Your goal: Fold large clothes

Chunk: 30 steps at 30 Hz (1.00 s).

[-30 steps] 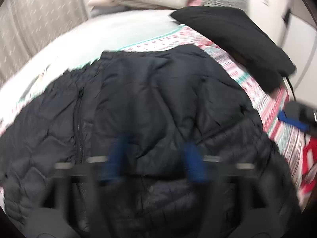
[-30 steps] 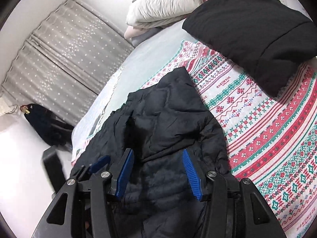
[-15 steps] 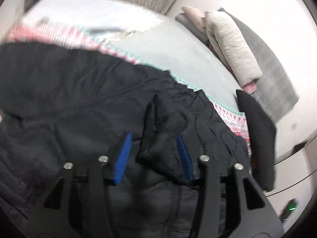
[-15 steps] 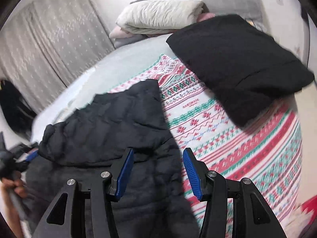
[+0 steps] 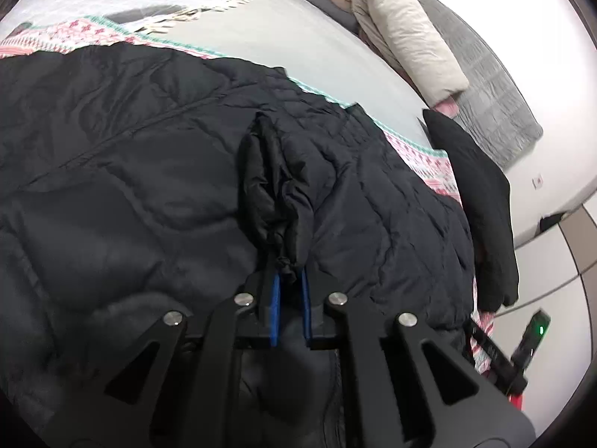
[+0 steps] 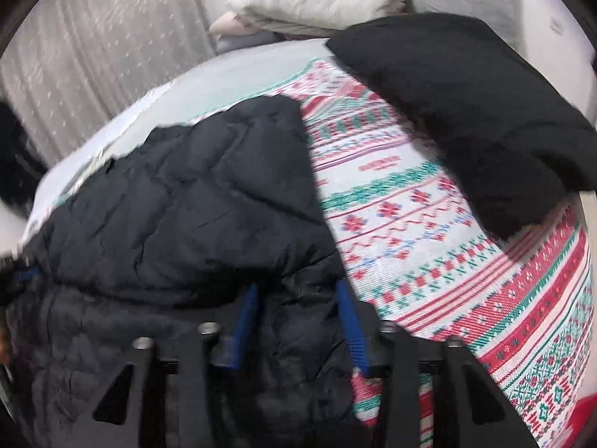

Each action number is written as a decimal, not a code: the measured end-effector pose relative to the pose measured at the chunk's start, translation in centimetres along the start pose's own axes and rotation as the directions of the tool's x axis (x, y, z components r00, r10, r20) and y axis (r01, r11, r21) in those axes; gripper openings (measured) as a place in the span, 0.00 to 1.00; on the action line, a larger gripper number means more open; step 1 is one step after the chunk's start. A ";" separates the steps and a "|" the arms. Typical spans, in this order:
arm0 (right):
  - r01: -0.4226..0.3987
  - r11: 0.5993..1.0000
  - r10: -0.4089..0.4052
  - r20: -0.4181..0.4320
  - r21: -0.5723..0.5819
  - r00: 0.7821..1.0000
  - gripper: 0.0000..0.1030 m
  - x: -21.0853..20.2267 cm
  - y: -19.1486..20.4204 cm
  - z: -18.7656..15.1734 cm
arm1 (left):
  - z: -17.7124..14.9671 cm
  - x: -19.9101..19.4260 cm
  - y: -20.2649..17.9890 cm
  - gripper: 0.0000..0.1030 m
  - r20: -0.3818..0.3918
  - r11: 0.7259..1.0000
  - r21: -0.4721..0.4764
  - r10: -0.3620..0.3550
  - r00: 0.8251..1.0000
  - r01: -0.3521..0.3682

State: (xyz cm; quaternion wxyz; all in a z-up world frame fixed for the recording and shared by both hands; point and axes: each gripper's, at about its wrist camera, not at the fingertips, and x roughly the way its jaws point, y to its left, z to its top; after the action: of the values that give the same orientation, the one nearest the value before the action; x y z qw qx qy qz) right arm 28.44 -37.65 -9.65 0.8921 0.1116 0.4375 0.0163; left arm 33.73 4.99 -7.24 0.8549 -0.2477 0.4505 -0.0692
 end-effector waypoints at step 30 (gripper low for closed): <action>-0.025 1.000 0.027 -0.076 0.016 0.997 0.50 0.1 3.1 0.2 | -3.4 2.9 -4.2 0.96 0.036 0.911 0.348 0.223 0.974 -0.221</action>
State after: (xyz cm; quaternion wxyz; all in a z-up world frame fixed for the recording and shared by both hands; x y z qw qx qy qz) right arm 28.83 -34.66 -8.93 0.8735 0.1235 0.4700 0.0288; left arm 33.16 -0.87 -8.97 0.8864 -0.0390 0.4584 -0.0511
